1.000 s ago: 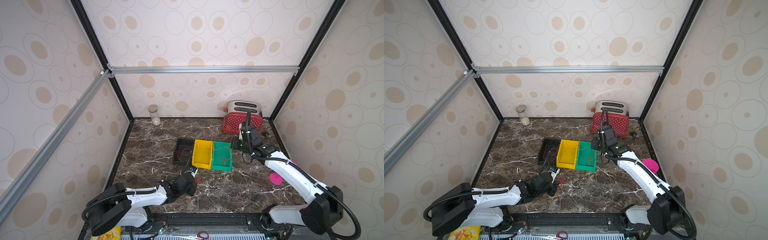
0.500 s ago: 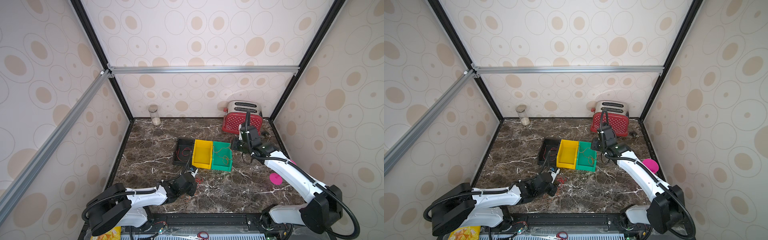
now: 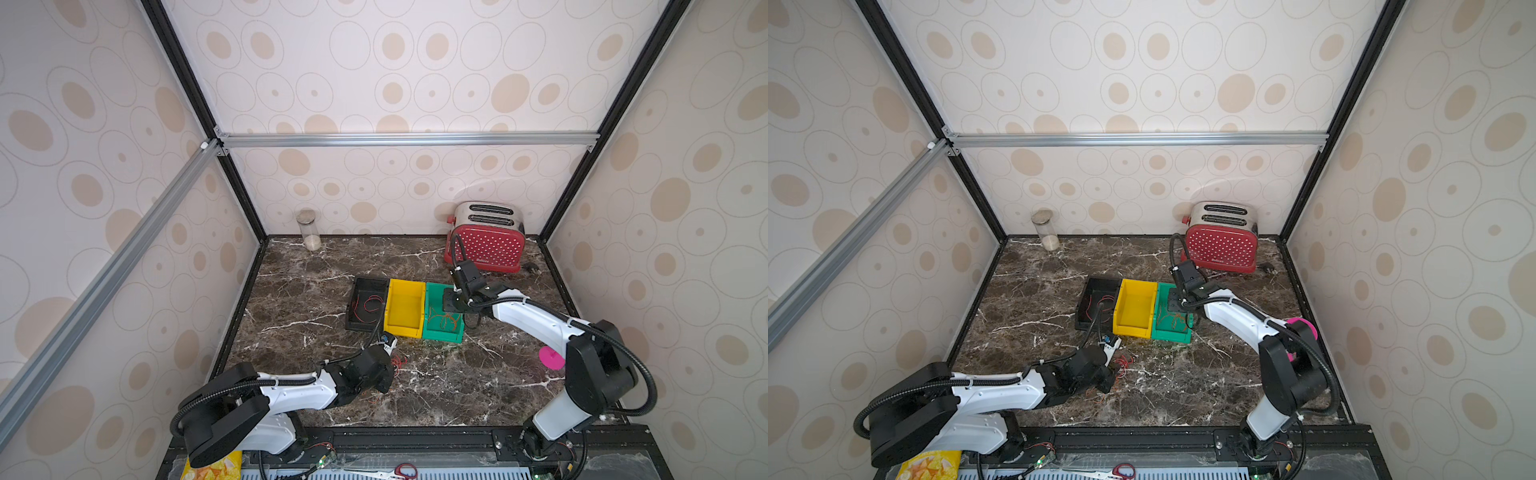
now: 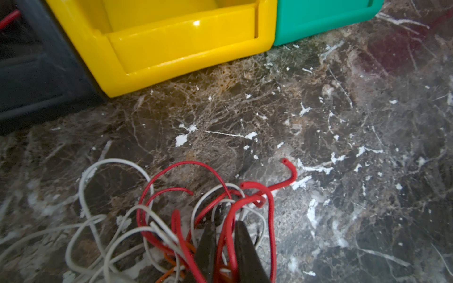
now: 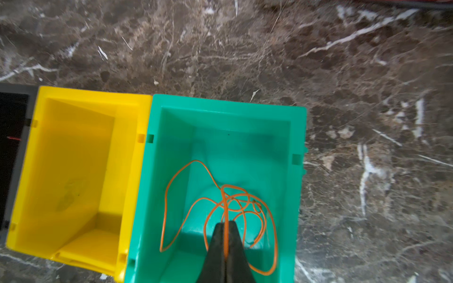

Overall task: Untangle and sort cables by color
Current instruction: Place the cable in the container, then untie the cable.

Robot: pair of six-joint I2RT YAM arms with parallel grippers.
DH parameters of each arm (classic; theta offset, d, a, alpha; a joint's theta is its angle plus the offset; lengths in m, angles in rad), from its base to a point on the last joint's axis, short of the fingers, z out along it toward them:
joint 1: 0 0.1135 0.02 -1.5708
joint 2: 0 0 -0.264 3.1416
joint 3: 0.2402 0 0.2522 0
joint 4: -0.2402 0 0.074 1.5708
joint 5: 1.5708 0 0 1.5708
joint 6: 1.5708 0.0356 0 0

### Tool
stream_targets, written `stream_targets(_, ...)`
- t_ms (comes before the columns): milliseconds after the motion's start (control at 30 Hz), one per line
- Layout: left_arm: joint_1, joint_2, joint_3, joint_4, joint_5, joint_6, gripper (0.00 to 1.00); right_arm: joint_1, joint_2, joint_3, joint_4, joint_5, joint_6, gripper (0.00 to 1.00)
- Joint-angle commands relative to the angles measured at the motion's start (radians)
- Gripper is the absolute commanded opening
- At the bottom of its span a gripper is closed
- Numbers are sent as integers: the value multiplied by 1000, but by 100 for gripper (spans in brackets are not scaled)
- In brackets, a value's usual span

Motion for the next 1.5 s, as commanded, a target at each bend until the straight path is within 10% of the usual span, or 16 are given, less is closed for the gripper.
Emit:
stream_targets(0,9,11,18,-1,4,2,16,7,58,27,-23,-8,14,3)
stream_targets(367,8,26,23,18,17,12,16,6,-19,70,-97,21,-49,52)
stream_targets(800,8,33,28,84,127,33,19,7,-291,-16,-147,-98,-81,58)
stream_targets(1133,8,-20,75,17,181,18,61,137,-384,-228,-81,-215,38,57)
stream_targets(1467,33,-190,80,-167,91,-46,71,266,-311,-330,65,-259,156,55)
